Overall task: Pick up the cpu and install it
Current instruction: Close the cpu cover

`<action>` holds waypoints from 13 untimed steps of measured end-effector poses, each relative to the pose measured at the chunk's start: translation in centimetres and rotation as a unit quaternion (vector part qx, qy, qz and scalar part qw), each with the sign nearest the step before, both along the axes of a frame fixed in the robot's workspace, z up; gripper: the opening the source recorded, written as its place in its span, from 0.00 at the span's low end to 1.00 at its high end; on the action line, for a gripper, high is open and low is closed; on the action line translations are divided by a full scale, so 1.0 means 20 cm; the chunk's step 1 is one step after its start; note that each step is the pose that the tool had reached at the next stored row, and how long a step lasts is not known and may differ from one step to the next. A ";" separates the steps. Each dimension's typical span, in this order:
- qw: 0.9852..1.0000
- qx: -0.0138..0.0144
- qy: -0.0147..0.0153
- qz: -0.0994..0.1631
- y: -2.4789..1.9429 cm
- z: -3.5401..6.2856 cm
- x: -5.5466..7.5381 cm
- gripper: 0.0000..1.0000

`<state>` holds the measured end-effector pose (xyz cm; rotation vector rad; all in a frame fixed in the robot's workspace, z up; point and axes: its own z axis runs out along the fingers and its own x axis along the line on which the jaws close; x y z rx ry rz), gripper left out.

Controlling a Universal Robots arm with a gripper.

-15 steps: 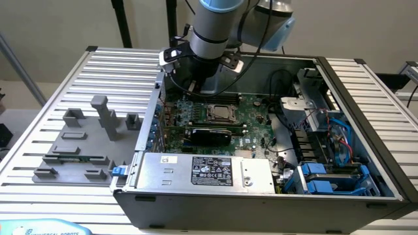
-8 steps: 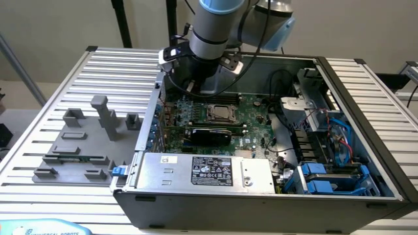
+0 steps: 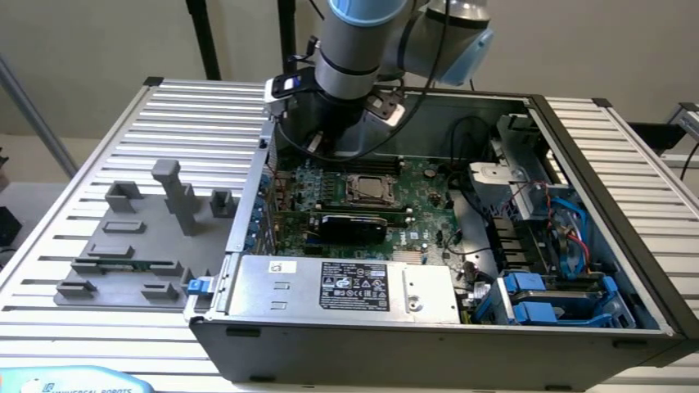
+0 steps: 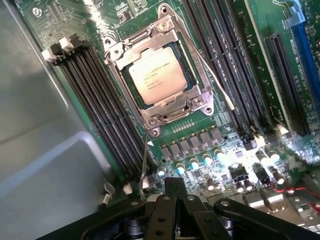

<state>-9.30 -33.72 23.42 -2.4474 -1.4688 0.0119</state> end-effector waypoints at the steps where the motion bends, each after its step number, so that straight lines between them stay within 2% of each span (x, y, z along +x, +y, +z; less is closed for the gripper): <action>1: 1.000 0.003 0.000 -0.004 0.000 0.003 0.00 0.11; 8: 0.999 0.026 0.003 -0.029 -0.002 0.022 -0.01 0.11; 13: 0.998 0.041 0.003 -0.043 -0.003 0.035 -0.01 0.11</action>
